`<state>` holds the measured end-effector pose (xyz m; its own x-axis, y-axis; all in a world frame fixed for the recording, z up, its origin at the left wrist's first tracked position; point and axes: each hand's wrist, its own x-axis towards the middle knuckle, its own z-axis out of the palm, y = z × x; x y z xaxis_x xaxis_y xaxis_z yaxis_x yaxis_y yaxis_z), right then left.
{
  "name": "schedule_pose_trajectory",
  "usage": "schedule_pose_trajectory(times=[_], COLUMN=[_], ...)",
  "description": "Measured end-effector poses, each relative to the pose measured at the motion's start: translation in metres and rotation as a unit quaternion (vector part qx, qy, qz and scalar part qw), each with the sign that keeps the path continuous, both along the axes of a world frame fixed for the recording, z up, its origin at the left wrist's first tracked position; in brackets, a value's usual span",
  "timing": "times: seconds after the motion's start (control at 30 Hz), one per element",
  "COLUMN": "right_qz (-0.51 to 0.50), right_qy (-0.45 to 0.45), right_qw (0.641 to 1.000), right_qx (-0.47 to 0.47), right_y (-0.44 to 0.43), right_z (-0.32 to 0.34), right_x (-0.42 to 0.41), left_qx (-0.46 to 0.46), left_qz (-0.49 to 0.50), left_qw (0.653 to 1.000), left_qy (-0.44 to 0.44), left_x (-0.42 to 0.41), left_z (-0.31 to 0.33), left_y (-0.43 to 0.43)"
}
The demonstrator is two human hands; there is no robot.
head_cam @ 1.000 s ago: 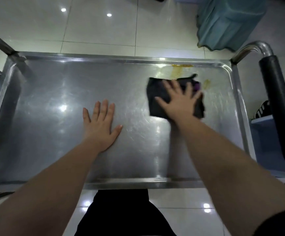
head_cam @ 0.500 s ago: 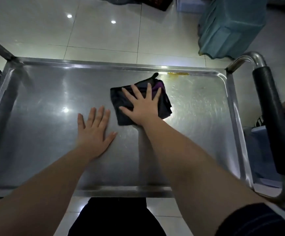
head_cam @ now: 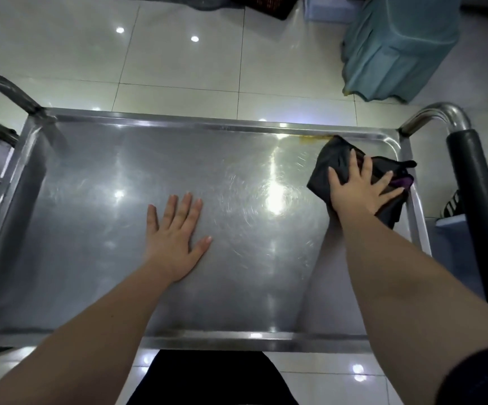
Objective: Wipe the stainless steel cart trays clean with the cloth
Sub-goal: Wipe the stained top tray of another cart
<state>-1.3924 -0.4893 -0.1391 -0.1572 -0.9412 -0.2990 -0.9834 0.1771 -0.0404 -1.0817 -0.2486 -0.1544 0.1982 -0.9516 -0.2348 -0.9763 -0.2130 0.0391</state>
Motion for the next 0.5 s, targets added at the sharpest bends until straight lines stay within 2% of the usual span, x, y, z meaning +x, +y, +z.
schedule_pose_trajectory(times=[0.13,0.27,0.4,0.5], right_qz=[0.000,-0.002,-0.003,-0.006], right_qy=[0.002,0.017,0.012,0.010], right_qw=[1.000,1.000,1.000,1.000], right_qx=[0.016,0.012,-0.001,-0.012], right_y=[-0.001,-0.003,-0.004,-0.004], right_z=[0.003,-0.001,-0.005,-0.005], right_x=[0.005,0.004,0.002,0.000], left_qx=[-0.019,-0.042,0.004,-0.016], left_qz=[0.014,0.036,0.045,0.038], left_qw=[0.999,0.997,0.999,0.999], left_qy=[0.027,0.050,0.028,0.019], left_x=[0.002,0.018,0.031,0.031], left_z=[0.010,0.014,0.003,-0.007], left_y=[-0.012,-0.085,-0.150,-0.153])
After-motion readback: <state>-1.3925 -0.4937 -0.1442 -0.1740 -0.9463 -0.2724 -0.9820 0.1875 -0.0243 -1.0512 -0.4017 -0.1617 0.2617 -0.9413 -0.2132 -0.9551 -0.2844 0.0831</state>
